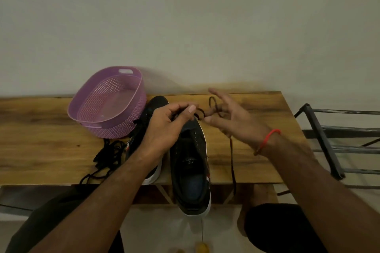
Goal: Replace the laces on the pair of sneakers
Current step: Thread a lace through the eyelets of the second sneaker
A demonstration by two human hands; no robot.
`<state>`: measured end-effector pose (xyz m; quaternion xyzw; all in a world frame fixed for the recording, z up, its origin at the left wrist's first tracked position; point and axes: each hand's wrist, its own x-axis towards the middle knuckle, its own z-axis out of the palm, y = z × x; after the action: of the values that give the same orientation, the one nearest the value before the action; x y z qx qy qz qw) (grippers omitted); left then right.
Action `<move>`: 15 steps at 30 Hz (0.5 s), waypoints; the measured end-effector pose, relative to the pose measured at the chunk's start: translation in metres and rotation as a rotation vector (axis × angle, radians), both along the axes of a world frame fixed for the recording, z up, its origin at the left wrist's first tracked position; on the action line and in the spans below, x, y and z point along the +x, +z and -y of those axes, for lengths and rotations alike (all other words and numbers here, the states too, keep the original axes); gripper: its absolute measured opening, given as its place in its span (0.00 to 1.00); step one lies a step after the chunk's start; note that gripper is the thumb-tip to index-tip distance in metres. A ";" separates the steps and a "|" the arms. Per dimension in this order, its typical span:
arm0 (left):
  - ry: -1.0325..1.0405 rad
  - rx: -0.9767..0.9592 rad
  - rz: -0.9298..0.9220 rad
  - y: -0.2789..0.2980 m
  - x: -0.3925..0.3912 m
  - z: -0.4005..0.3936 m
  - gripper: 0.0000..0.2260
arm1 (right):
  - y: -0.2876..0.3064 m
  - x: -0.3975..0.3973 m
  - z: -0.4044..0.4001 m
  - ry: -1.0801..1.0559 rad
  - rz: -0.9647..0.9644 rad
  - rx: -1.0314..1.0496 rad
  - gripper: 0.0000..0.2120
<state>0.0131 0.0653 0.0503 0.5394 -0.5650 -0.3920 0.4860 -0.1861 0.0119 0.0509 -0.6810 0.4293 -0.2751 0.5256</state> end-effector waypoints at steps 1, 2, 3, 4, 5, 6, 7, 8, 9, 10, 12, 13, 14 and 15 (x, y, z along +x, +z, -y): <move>-0.058 0.010 -0.012 -0.001 -0.003 -0.001 0.08 | -0.002 0.005 -0.004 0.093 -0.014 -0.026 0.28; -0.083 0.034 -0.040 -0.003 -0.005 -0.002 0.09 | -0.004 0.010 -0.006 0.145 -0.026 -0.067 0.24; -0.072 0.074 -0.093 -0.004 -0.005 -0.002 0.09 | -0.005 0.012 -0.006 0.152 -0.050 -0.121 0.17; -0.043 0.122 -0.168 -0.004 -0.004 -0.001 0.09 | -0.004 0.014 -0.005 0.122 -0.068 -0.167 0.10; -0.013 0.162 -0.238 -0.003 -0.002 0.001 0.09 | -0.003 0.013 -0.003 0.065 -0.094 -0.195 0.06; 0.008 0.187 -0.276 -0.003 0.001 0.003 0.09 | -0.004 0.011 0.001 -0.011 -0.126 -0.207 0.06; 0.019 0.197 -0.268 -0.003 0.003 0.006 0.08 | -0.006 0.009 0.005 -0.092 -0.147 -0.198 0.08; 0.020 0.199 -0.227 -0.002 0.006 0.008 0.08 | -0.008 0.006 0.008 -0.172 -0.146 -0.176 0.10; 0.020 0.200 -0.174 -0.002 0.009 0.009 0.07 | -0.010 0.002 0.011 -0.255 -0.124 -0.151 0.10; 0.027 0.204 -0.122 -0.002 0.011 0.009 0.07 | -0.012 -0.001 0.014 -0.337 -0.082 -0.130 0.10; 0.087 0.205 -0.042 -0.005 0.016 0.012 0.08 | -0.015 -0.008 0.018 -0.497 0.024 -0.104 0.10; 0.139 0.191 -0.019 -0.007 0.018 0.013 0.08 | -0.015 -0.012 0.021 -0.569 0.059 -0.105 0.11; 0.196 0.167 -0.014 -0.007 0.019 0.014 0.08 | -0.016 -0.016 0.023 -0.622 0.072 -0.115 0.11; 0.241 0.140 -0.034 -0.007 0.020 0.015 0.08 | -0.017 -0.018 0.025 -0.648 0.050 -0.135 0.11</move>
<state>0.0333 0.0498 0.0430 0.6293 -0.4592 -0.3780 0.5002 -0.2038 -0.0131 0.0336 -0.5354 0.5914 -0.4722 0.3749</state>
